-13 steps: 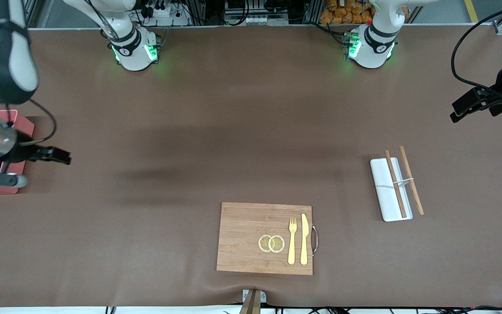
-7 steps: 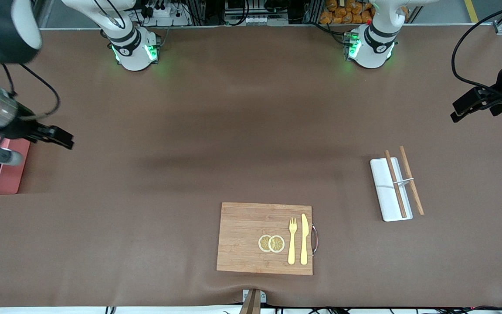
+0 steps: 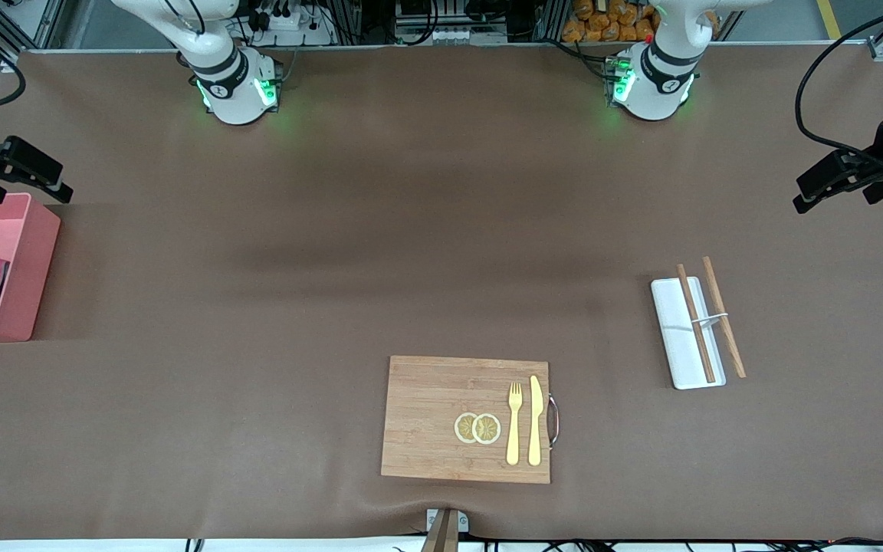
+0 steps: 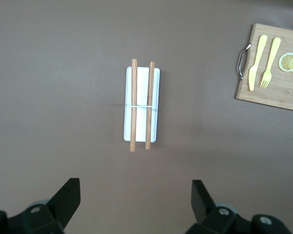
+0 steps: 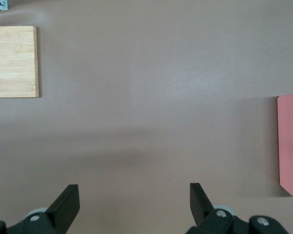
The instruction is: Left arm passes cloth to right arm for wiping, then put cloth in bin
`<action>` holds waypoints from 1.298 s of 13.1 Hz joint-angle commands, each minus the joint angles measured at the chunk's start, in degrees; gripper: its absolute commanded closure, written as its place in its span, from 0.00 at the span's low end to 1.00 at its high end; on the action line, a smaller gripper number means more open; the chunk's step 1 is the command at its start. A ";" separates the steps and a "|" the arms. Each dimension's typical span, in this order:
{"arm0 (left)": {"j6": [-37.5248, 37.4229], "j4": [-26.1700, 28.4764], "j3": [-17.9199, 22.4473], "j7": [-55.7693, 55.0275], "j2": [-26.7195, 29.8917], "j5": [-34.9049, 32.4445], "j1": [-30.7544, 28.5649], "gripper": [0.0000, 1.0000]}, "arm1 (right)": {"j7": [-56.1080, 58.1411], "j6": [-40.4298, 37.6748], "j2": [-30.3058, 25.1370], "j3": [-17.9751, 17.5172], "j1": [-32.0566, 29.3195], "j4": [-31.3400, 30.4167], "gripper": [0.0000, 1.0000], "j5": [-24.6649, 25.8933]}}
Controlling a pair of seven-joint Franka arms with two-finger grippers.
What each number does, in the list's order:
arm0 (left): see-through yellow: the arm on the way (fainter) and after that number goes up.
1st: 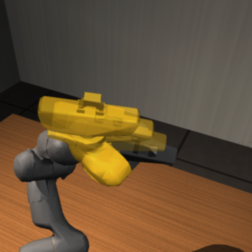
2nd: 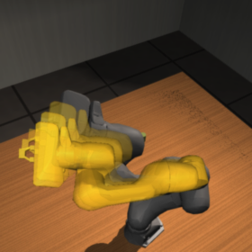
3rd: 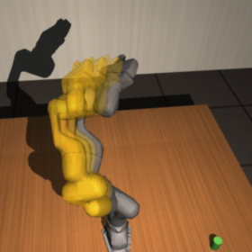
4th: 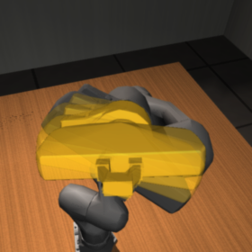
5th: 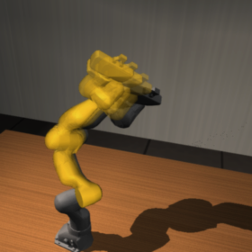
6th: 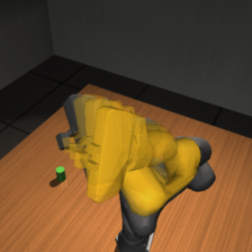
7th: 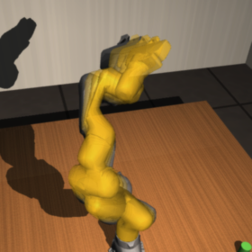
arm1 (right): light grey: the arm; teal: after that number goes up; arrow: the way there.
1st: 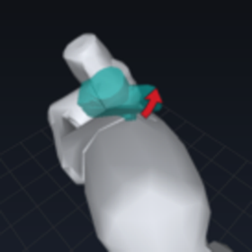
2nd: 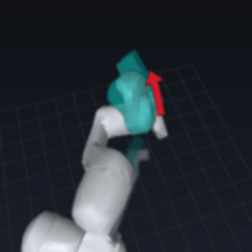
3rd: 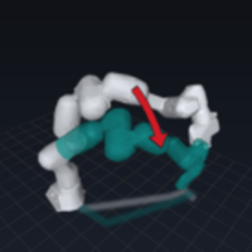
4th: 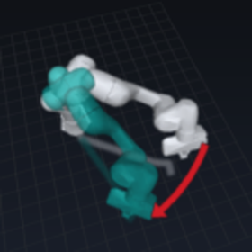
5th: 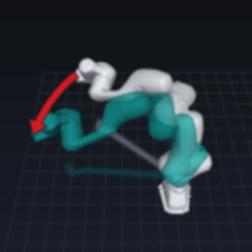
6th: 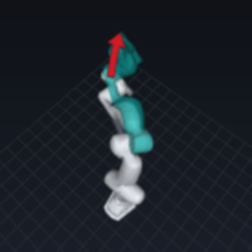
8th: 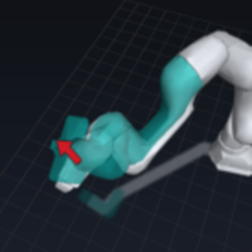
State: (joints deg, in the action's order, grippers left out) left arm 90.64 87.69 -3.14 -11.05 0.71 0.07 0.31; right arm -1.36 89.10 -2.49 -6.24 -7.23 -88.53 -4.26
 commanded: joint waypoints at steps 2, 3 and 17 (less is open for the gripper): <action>-0.29 0.47 -0.28 1.38 0.96 -1.21 -0.75 0.00 | 1.18 2.21 0.73 -0.17 0.54 -2.52 0.00 0.22; -0.29 0.47 -0.37 1.38 0.96 -1.21 -0.75 0.00 | 1.19 2.04 0.56 -0.17 0.81 -2.79 0.00 0.92; -2.57 -0.68 -0.72 5.07 0.44 -1.48 -0.31 0.00 | 1.19 1.69 0.29 -0.26 0.99 -2.79 0.00 1.45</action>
State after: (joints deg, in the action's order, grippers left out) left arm 89.53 87.42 -3.53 -7.72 0.71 0.07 -0.03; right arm -0.56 90.80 -1.51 -6.39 -6.31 -90.84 -3.51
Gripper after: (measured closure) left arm 0.000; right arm 0.000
